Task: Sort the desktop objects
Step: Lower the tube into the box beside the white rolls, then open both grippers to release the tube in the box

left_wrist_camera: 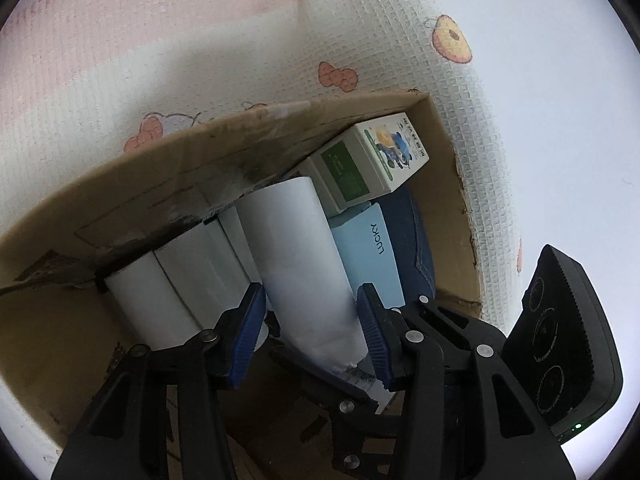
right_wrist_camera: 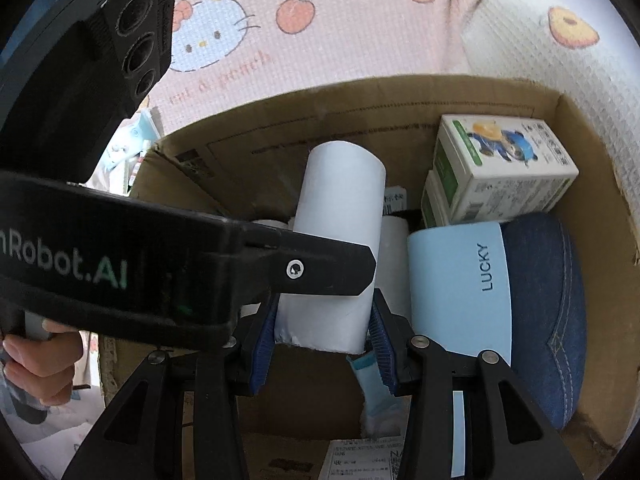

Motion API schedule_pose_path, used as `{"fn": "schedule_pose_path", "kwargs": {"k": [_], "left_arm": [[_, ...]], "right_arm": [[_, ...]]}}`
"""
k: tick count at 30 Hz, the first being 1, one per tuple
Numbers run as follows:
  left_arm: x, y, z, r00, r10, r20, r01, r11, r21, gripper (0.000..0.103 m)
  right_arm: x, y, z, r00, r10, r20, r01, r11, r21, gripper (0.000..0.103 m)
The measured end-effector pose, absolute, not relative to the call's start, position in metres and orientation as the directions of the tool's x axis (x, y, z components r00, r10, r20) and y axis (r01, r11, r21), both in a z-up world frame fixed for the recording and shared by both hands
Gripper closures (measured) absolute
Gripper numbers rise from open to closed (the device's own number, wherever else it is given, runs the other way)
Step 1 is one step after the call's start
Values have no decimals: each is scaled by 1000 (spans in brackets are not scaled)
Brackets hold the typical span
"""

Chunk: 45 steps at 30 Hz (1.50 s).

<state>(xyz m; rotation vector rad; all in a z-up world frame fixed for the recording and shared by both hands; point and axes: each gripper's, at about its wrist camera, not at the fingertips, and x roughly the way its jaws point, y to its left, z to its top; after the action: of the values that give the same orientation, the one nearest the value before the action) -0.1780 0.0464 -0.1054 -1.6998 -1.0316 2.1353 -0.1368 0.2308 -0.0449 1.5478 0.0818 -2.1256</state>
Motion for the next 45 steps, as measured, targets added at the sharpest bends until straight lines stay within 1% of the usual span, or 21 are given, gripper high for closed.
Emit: {"fn": "schedule_pose_path", "kwargs": {"k": [8, 15, 24, 29, 32, 35, 40, 45], "left_arm": [[-182, 50, -116, -289, 552, -782, 292, -727, -622, 52], [-184, 47, -120, -287, 550, -784, 354, -700, -620, 52], [-188, 49, -127, -259, 527, -809, 381, -714, -587, 52], [-190, 54, -134, -225, 469, -854, 395, -757, -520, 53], [-192, 56, -137, -199, 447, -872, 404, -773, -489, 54], [-194, 50, -142, -199, 479, -855, 441, -736, -514, 54], [-193, 45, -144, -216, 483, -849, 461, -716, -524, 54], [-190, 46, -139, -222, 501, -837, 427, -721, -545, 54]], "right_arm": [[-151, 231, -58, -135, -314, -940, 427, -874, 231, 62], [-166, 236, -65, -64, -325, -944, 410, -870, 272, 62], [-166, 236, -64, -49, -293, -955, 429, -869, 245, 61], [-164, 237, -52, -57, -284, -957, 453, -862, 228, 61], [-164, 240, -39, -105, -245, -964, 466, -869, 170, 61], [-166, 246, -32, -115, -257, -960, 461, -869, 178, 61], [-165, 249, -41, -103, -252, -962, 456, -872, 180, 61], [-167, 254, -52, -88, -260, -962, 455, -869, 194, 61]]}}
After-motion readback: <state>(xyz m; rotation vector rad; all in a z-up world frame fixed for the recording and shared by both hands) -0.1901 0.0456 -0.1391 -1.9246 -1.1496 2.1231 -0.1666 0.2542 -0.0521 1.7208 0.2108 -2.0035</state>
